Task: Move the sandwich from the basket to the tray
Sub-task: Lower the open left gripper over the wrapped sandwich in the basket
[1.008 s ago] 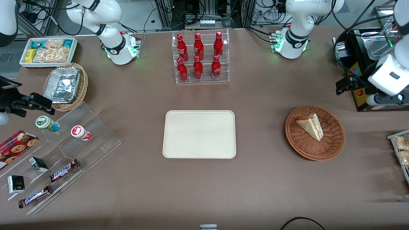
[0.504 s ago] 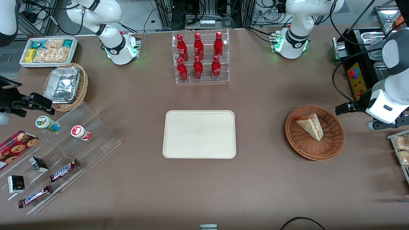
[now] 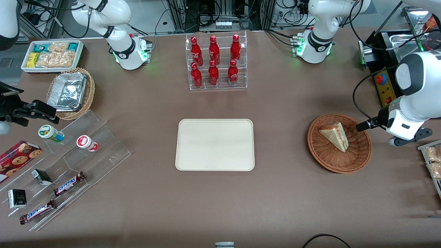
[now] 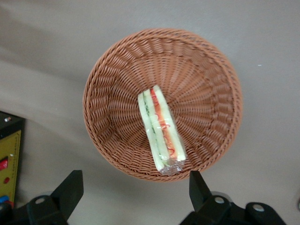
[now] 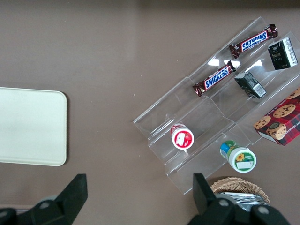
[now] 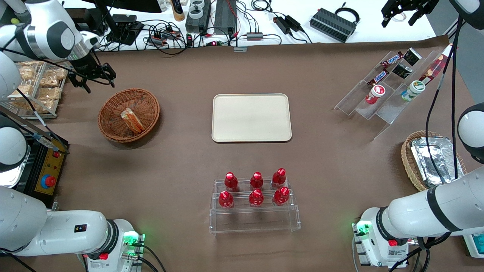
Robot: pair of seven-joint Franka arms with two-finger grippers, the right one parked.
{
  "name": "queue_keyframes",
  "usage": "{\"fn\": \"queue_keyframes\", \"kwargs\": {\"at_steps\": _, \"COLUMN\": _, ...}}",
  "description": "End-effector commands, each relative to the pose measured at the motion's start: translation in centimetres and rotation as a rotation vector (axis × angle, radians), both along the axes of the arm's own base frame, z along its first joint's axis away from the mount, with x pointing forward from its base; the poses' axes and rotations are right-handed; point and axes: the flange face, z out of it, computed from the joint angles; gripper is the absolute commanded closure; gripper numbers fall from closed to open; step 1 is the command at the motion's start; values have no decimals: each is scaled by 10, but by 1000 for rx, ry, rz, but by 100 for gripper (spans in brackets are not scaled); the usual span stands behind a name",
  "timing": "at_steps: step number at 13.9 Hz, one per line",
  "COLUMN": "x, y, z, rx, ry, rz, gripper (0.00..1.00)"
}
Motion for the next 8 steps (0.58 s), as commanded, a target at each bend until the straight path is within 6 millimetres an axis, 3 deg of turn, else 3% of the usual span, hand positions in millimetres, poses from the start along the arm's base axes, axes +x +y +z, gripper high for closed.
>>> {"fn": "queue_keyframes", "kwargs": {"at_steps": 1, "x": 5, "y": -3, "z": -37, "rx": 10, "ry": 7, "rz": 107, "gripper": 0}}
{"fn": "queue_keyframes", "kwargs": {"at_steps": 6, "x": -16, "y": 1, "z": -104, "rx": 3, "ry": -67, "rz": 336, "gripper": 1}}
{"fn": "queue_keyframes", "kwargs": {"at_steps": 8, "x": -16, "y": 1, "z": -117, "rx": -16, "ry": -51, "rz": 371, "gripper": 1}}
